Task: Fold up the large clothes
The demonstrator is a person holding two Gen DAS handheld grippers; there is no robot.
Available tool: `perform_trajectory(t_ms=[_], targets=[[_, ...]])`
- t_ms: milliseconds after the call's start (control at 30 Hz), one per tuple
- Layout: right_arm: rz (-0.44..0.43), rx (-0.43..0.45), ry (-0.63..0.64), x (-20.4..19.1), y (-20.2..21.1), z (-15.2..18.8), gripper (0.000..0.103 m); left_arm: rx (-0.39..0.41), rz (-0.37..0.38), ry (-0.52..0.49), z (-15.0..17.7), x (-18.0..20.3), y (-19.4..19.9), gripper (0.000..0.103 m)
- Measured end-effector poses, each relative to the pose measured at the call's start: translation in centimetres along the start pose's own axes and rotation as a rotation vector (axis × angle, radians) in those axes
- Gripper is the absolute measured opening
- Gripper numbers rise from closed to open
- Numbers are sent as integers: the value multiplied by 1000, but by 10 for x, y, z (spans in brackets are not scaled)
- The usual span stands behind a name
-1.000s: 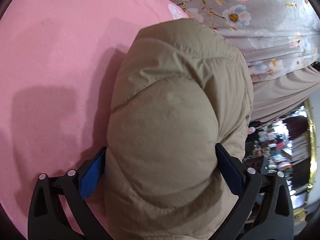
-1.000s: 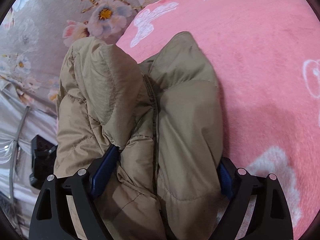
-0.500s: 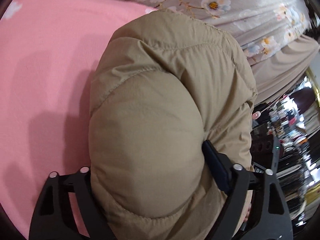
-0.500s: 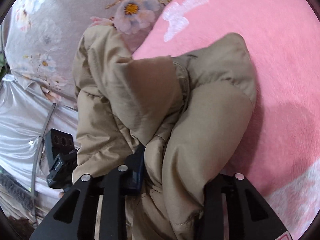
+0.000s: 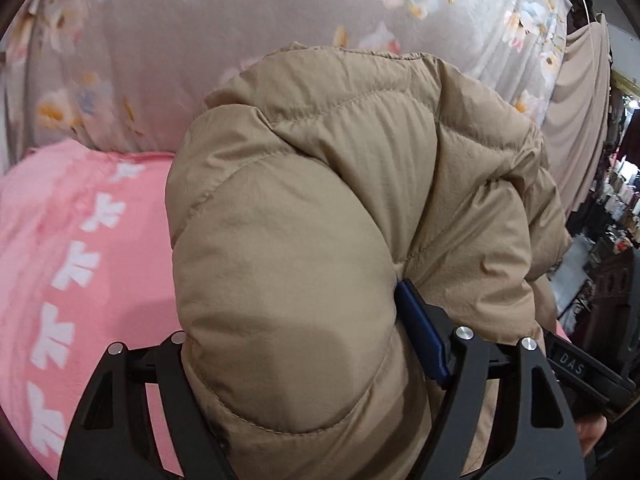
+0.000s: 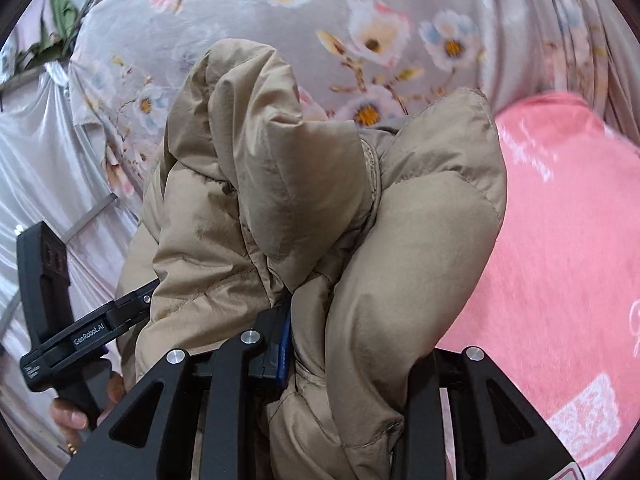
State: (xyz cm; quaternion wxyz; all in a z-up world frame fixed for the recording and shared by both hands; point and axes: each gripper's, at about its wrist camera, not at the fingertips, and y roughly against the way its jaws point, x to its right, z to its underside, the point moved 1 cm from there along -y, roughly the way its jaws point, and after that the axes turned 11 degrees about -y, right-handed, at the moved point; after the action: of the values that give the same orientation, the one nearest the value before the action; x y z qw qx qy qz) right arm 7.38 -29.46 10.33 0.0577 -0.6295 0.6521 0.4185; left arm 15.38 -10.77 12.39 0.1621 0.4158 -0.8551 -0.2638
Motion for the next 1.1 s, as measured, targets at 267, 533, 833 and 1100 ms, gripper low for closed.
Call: perform_trajectory(t_ms=[267,533,833,1100], targets=[[6,36,90,-75,-48,7,28,72,-191,-19,-4,-60,34,70],[36,-6,133,-109,-119,20,28,42,-254,7,1,-127,11,70],[94,-99,121,-105,-206,40,28,-56,-279,38,16,-179,-53,69],[133,-151,121,-98,-258,55,28,-126,-319,23,34,-203,-101,69]])
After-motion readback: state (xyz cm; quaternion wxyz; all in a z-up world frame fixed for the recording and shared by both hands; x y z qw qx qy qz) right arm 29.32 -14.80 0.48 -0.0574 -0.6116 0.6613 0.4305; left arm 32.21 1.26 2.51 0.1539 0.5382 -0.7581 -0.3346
